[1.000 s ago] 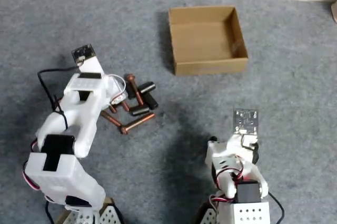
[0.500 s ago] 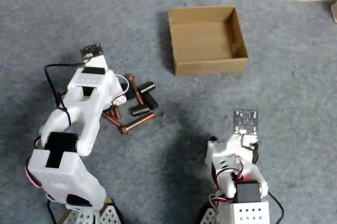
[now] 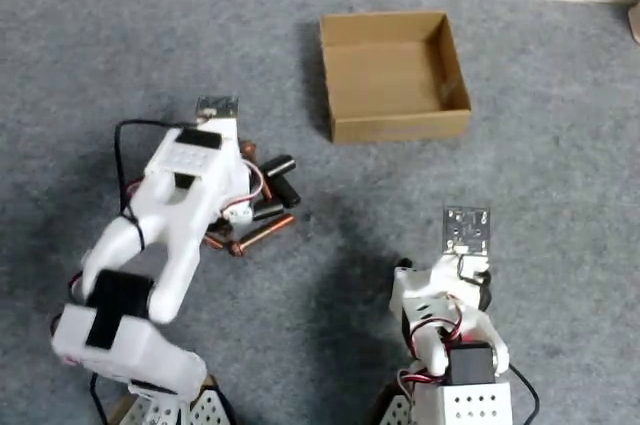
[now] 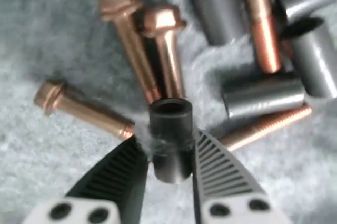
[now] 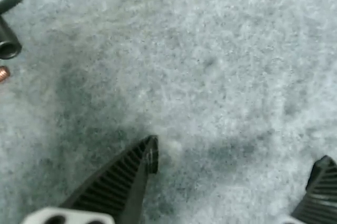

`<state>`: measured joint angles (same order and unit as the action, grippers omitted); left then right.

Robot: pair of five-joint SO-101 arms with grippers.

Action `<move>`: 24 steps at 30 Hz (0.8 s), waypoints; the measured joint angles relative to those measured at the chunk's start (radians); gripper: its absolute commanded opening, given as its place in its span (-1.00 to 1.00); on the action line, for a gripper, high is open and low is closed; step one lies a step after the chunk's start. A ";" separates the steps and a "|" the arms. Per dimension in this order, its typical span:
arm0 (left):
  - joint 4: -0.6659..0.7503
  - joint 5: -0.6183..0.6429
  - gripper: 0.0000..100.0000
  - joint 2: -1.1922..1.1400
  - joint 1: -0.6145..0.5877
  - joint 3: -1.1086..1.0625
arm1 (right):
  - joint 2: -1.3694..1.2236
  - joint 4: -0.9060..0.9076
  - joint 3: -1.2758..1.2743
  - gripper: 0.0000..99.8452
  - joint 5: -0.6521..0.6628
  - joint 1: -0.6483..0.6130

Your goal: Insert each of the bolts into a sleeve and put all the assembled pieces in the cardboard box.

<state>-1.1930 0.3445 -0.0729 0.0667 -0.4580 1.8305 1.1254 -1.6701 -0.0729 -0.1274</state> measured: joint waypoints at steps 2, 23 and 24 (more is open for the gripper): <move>0.018 -0.023 -0.99 0.055 0.009 -0.054 | 0.000 0.000 0.000 -0.19 0.000 0.000; 0.442 -0.229 -0.99 0.537 0.054 -0.582 | 0.000 0.000 0.000 -0.19 0.000 0.000; 0.442 -0.229 -0.99 0.537 0.054 -0.582 | 0.000 0.000 0.000 -0.19 0.000 0.000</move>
<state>-0.7511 0.1158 0.4641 0.1204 -1.0395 1.8305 1.1254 -1.6701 -0.0729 -0.1274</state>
